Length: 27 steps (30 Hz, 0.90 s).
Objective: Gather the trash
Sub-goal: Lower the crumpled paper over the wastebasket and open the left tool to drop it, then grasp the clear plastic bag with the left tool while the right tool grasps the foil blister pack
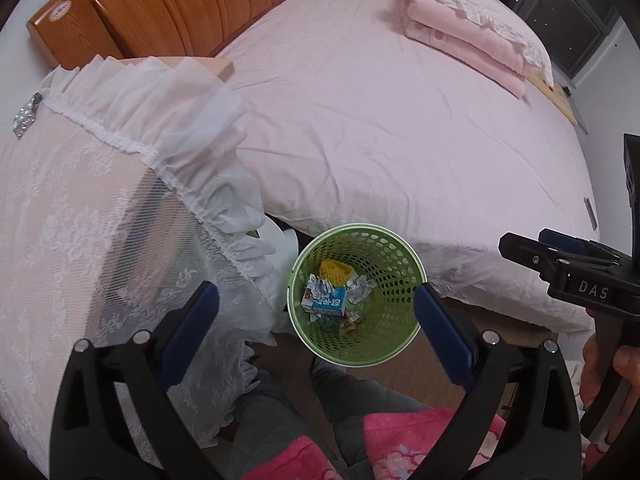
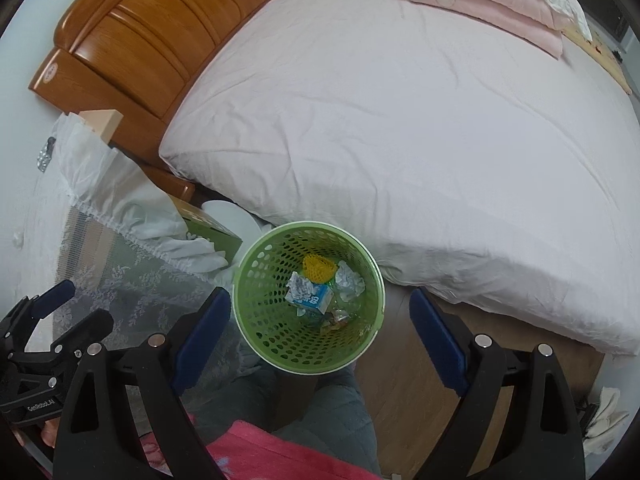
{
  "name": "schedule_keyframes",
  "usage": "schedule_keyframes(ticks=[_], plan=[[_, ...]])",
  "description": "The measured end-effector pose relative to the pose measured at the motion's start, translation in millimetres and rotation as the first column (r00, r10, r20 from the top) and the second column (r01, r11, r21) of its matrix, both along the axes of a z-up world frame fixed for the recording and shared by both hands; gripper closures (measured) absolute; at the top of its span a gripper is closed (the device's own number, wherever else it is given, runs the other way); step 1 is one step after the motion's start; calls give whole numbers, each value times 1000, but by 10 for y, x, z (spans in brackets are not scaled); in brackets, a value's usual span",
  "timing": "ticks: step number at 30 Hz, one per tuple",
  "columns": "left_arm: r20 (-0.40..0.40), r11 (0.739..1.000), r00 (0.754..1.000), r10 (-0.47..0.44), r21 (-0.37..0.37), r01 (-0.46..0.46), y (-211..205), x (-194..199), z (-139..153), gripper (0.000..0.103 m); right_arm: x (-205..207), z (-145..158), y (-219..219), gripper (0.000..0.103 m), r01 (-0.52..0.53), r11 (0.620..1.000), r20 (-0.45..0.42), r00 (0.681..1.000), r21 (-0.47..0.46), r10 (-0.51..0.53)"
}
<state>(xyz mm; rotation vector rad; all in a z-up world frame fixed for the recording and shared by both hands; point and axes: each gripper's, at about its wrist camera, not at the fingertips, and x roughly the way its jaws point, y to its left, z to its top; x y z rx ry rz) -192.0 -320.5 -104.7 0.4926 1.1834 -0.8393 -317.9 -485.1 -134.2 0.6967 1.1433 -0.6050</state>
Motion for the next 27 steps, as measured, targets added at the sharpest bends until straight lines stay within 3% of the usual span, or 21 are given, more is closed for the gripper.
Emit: schedule_keyframes(ticks=[7, 11, 18, 24, 27], plan=[[114, 988, 983, 147, -56, -141, 509, 376, 453, 10, 557, 466, 347, 3, -193, 974, 105, 973, -120, 206], [154, 966, 955, 253, -98, -240, 893, 612, 702, 8, 978, 714, 657, 3, -337, 922, 151, 918, -192, 367], [196, 905, 885, 422, -140, -401, 1597, 1092, 929, 8, 1790, 1115, 1330, 2, -533, 793, 217, 771, -297, 599], [197, 847, 824, 531, -152, -510, 2133, 1538, 963, 8, 2413, 1269, 1842, 2, -598, 738, 255, 695, -312, 672], [186, 806, 784, 592, -151, -573, 2414, 1822, 921, 8, 2684, 1298, 2040, 2, -621, 721, 255, 677, -306, 691]])
